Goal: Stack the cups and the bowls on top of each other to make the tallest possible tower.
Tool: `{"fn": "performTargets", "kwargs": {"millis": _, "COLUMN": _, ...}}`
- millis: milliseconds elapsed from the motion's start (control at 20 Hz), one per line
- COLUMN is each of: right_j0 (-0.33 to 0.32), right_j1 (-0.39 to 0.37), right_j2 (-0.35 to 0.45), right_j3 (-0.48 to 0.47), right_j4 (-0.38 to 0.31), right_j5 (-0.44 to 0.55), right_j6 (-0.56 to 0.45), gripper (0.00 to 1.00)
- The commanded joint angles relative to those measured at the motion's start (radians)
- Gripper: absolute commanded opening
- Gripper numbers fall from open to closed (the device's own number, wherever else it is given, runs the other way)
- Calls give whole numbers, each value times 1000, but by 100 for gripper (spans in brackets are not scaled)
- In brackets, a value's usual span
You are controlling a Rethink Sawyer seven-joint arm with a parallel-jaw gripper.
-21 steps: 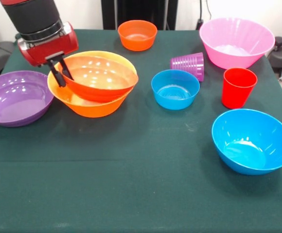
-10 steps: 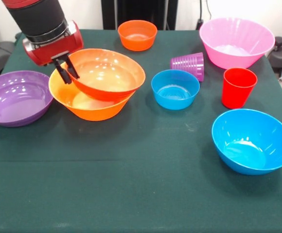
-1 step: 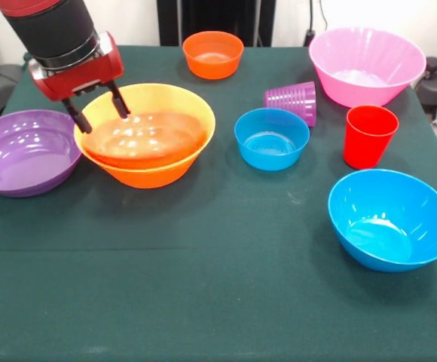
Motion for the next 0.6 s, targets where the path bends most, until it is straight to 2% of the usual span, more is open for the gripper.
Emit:
{"fn": "performTargets", "kwargs": {"millis": 50, "right_j0": 53, "right_j1": -6, "right_j2": -93, "right_j3": -82, "right_j4": -4, "right_j5": 57, "right_j6": 69, "gripper": 100}}
{"fn": "performTargets", "kwargs": {"millis": 400, "right_j0": 79, "right_j1": -13, "right_j2": -126, "right_j3": -107, "right_j4": 24, "right_j5": 97, "right_j6": 114, "gripper": 100}}
{"fn": "performTargets", "kwargs": {"millis": 500, "right_j0": 89, "right_j1": -21, "right_j2": -106, "right_j3": -95, "right_j4": 52, "right_j5": 108, "right_j6": 94, "gripper": 100}}
{"fn": "performTargets", "kwargs": {"millis": 600, "right_j0": 110, "right_j1": -28, "right_j2": -89, "right_j3": -63, "right_j4": 91, "right_j5": 92, "right_j6": 122, "gripper": 100}}
